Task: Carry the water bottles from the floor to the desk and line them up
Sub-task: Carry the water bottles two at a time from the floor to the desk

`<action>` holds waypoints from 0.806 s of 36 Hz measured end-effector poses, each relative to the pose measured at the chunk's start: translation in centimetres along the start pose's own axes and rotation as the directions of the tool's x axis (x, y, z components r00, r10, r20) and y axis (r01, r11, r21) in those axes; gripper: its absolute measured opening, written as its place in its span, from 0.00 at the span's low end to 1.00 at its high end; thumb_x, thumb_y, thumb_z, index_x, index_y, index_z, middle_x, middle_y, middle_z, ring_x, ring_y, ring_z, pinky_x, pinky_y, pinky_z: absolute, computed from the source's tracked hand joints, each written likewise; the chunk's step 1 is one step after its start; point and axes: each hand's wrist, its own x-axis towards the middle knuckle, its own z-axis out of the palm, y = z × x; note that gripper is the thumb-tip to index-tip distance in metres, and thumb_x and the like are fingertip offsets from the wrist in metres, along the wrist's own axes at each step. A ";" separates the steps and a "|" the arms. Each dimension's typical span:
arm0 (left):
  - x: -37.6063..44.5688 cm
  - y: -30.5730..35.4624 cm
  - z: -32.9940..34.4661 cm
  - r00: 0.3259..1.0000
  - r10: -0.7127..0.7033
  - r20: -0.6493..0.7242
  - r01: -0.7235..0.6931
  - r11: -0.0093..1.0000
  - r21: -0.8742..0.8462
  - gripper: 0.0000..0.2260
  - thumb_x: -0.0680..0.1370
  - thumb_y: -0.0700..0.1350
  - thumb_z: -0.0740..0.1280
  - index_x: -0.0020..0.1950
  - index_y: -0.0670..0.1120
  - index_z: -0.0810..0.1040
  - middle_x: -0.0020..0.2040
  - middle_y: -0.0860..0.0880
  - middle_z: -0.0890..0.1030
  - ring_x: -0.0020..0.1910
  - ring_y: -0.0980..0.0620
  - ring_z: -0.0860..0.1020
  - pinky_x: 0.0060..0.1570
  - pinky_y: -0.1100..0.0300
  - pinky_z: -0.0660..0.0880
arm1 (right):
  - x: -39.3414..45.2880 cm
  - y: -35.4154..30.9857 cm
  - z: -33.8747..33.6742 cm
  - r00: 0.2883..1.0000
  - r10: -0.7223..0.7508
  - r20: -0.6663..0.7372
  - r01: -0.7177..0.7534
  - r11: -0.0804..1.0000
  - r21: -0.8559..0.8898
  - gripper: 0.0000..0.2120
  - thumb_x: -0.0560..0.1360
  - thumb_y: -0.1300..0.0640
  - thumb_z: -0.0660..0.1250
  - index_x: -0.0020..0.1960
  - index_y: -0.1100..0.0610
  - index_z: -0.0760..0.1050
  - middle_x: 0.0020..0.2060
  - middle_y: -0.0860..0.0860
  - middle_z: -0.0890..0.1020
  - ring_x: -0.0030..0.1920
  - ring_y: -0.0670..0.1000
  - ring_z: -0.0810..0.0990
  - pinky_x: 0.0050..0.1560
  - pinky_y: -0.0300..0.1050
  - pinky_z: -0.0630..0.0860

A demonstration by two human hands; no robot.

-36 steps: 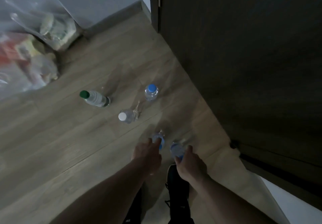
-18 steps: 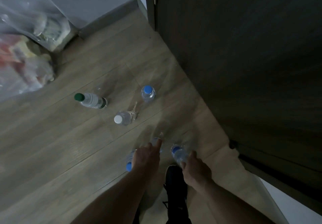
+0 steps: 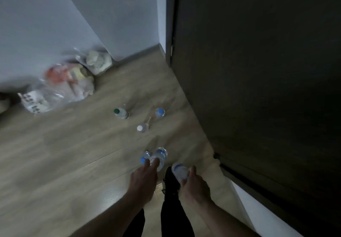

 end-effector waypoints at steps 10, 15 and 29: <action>-19.6 -0.8 -11.8 0.950 -0.201 -0.239 0.133 0.952 -0.274 0.11 0.81 0.54 0.61 0.60 0.56 0.63 0.51 0.51 0.75 0.41 0.43 0.81 0.39 0.49 0.79 | -16.7 -6.4 -8.6 0.923 -0.385 -0.027 0.373 0.908 -0.192 0.11 0.82 0.50 0.63 0.62 0.52 0.69 0.57 0.51 0.82 0.57 0.56 0.81 0.55 0.50 0.75; -28.1 -2.8 -15.4 0.861 -0.370 -0.349 0.196 0.875 -0.444 0.09 0.81 0.53 0.63 0.58 0.55 0.66 0.51 0.52 0.76 0.36 0.51 0.73 0.34 0.58 0.68 | -24.1 -11.2 -11.8 0.807 -0.591 0.000 0.576 0.786 -0.225 0.13 0.81 0.49 0.63 0.64 0.50 0.72 0.58 0.50 0.81 0.59 0.55 0.80 0.56 0.47 0.73; -49.3 -14.2 -16.6 0.497 -0.594 -0.632 0.100 0.763 -0.639 0.08 0.79 0.55 0.66 0.50 0.59 0.66 0.44 0.56 0.73 0.39 0.47 0.80 0.37 0.53 0.74 | -40.6 -25.8 -6.0 0.449 -0.891 0.068 0.866 0.415 -0.281 0.05 0.69 0.56 0.66 0.44 0.51 0.72 0.38 0.47 0.79 0.39 0.47 0.79 0.43 0.50 0.79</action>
